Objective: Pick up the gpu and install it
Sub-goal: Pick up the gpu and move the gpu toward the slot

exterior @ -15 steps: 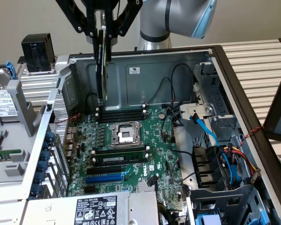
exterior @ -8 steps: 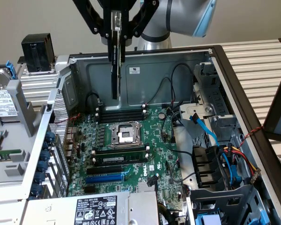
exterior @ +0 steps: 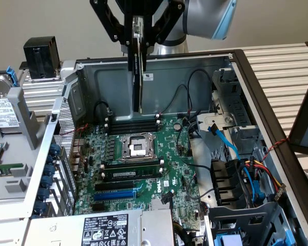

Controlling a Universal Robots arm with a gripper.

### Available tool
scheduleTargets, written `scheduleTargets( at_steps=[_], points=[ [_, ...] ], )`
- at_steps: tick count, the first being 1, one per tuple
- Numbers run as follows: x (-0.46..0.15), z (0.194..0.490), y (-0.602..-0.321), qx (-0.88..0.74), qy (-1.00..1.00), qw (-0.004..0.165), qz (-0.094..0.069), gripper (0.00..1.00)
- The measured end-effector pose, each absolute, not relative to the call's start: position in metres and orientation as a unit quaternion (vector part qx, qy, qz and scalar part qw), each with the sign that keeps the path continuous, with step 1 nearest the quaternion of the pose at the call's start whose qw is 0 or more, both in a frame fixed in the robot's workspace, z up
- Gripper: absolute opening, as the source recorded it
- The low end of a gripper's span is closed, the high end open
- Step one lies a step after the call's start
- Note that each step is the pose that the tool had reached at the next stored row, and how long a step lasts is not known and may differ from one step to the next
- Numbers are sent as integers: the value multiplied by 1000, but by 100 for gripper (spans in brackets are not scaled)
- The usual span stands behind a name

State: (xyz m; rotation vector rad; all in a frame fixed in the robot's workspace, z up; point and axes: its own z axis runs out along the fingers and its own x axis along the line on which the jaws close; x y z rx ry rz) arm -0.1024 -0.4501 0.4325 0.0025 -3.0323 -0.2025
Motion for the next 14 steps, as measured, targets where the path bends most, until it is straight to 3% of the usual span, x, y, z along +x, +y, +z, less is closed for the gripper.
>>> scheduleTargets(
  at_steps=[14],
  points=[
    [-82, 424, -442, 17, -996, 53, -65, 27]
  ],
)
